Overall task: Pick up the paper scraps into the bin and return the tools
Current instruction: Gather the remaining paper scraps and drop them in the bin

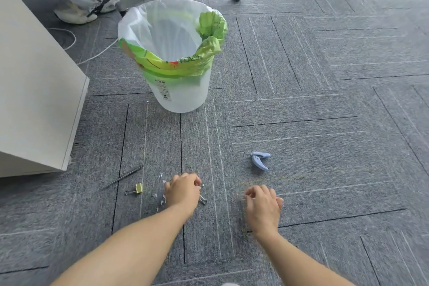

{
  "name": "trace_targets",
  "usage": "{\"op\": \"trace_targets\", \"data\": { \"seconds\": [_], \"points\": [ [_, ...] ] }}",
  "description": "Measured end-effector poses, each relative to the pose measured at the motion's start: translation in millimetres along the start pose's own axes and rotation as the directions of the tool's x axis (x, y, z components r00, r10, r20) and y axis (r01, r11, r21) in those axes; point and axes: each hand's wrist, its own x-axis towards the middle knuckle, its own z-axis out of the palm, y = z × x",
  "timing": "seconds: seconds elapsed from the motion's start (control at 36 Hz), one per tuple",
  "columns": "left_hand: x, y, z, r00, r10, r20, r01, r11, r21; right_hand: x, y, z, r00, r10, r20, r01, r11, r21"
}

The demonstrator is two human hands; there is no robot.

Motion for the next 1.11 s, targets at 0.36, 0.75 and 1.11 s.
{"op": "trace_targets", "data": {
  "seconds": [0.36,0.75,1.11],
  "points": [
    [9.7,1.3,16.2,1.0,-0.013,-0.022,0.012,1.0,-0.023,6.4,9.6,0.7,0.998,0.042,0.039,-0.042,0.999,-0.002],
    [10.3,-2.0,17.0,0.997,0.044,-0.07,-0.045,0.999,-0.021,17.2,6.4,-10.2,0.998,-0.036,0.053,0.041,0.995,-0.091],
    [14.7,-2.8,19.2,0.996,0.043,-0.077,-0.045,0.999,-0.024,19.4,6.4,-12.8,0.991,-0.092,0.092,0.101,0.99,-0.095]
  ]
}}
